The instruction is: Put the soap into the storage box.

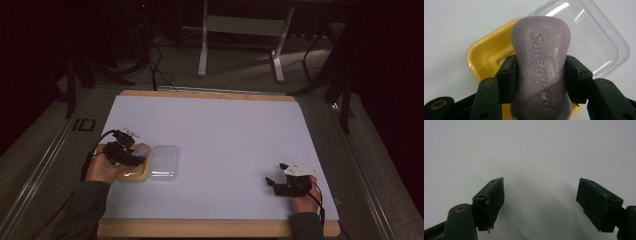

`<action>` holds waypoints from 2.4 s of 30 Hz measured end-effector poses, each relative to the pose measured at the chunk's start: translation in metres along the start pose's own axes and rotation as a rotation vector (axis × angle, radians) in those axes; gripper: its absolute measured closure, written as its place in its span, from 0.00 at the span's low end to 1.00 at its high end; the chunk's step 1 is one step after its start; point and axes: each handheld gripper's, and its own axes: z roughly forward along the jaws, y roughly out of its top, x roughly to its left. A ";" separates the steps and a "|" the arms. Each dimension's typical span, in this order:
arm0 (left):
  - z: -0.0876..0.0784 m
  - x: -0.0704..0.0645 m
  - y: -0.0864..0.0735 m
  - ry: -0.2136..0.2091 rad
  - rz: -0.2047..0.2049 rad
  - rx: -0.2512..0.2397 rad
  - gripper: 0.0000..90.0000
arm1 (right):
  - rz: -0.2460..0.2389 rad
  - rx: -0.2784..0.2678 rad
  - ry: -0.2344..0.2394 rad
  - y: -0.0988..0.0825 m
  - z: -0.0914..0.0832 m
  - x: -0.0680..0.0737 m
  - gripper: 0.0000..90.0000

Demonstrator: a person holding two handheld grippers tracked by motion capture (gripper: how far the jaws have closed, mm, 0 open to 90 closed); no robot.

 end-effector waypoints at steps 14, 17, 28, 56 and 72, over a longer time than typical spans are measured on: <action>0.003 -0.001 -0.010 0.004 -0.026 -0.005 0.55 | 0.000 0.000 0.000 0.000 0.000 0.000 0.25; 0.003 -0.002 -0.012 0.006 -0.033 -0.007 0.55 | -0.001 0.000 0.000 0.000 0.000 0.000 0.25; 0.006 -0.005 -0.017 0.019 -0.047 -0.009 0.55 | 0.000 0.000 -0.001 0.000 0.000 0.000 0.25; 0.014 -0.005 -0.015 0.093 -0.142 -0.004 0.55 | -0.001 0.001 -0.002 0.000 0.000 0.000 0.25; 0.025 -0.003 -0.014 0.121 -0.210 0.017 0.55 | -0.002 0.002 -0.001 0.000 0.000 0.000 0.25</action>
